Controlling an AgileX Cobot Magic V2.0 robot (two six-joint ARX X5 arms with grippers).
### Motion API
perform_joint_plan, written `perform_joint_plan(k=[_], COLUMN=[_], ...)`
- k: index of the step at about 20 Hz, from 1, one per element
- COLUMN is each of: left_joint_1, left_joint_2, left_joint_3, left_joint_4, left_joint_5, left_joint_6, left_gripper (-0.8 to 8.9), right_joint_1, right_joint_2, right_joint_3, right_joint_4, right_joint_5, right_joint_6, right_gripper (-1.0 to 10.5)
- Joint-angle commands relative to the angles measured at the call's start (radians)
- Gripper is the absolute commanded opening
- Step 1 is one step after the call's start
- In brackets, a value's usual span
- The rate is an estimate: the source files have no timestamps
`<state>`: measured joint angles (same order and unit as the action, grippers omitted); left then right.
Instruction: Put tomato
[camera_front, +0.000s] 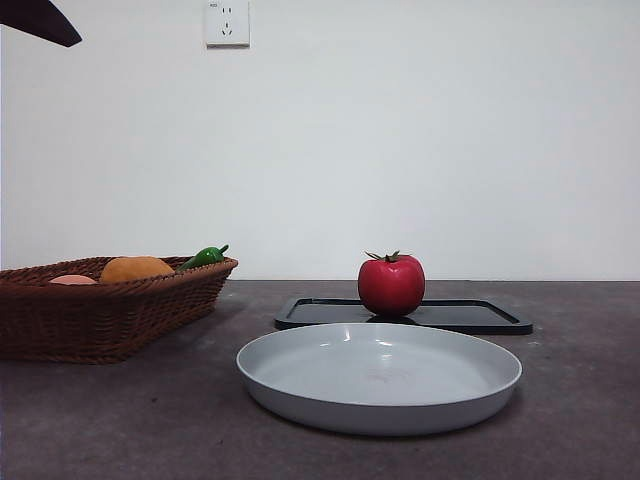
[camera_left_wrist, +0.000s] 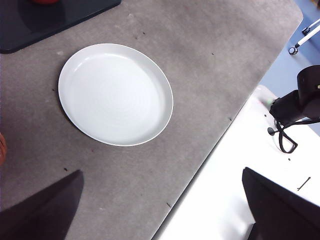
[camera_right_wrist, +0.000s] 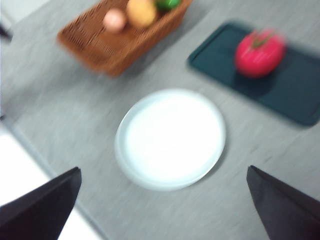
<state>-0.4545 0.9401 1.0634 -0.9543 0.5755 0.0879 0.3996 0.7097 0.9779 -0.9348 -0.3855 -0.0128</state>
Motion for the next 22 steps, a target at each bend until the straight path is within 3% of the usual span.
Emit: perform_joint_plan(k=[1, 6, 9, 13, 14, 22], left_joint_1=[-0.005, -0.005, -0.005, -0.005, -0.005, -0.005], left_joint_2=[0.006, 0.006, 0.006, 0.006, 0.006, 0.006], left_joint_3=[0.023, 0.023, 0.023, 0.023, 0.023, 0.023], left_joint_4=[0.005, 0.005, 0.005, 0.005, 0.005, 0.005], left_joint_5=[0.005, 0.005, 0.005, 0.005, 0.005, 0.005], left_joint_6=[0.005, 0.005, 0.005, 0.005, 0.005, 0.005], left_gripper=[4.99, 4.98, 4.78, 1.13, 0.39, 0.08], right_joint_1=[0.009, 0.009, 0.009, 0.009, 0.009, 0.009], right_joint_2=[-0.036, -0.060, -0.058, -0.058, -0.058, -0.058], right_joint_3=[-0.044, -0.066, -0.066, -0.066, -0.066, -0.066], right_joint_4=[0.015, 0.030, 0.047, 0.056, 0.060, 0.079], right_joint_5=[-0.015, -0.015, -0.016, -0.019, -0.021, -0.034], right_joint_6=[0.013, 0.013, 0.013, 0.012, 0.012, 0.012], right_gripper=[5.4, 5.2, 4.1, 0.5, 0.1, 0.1])
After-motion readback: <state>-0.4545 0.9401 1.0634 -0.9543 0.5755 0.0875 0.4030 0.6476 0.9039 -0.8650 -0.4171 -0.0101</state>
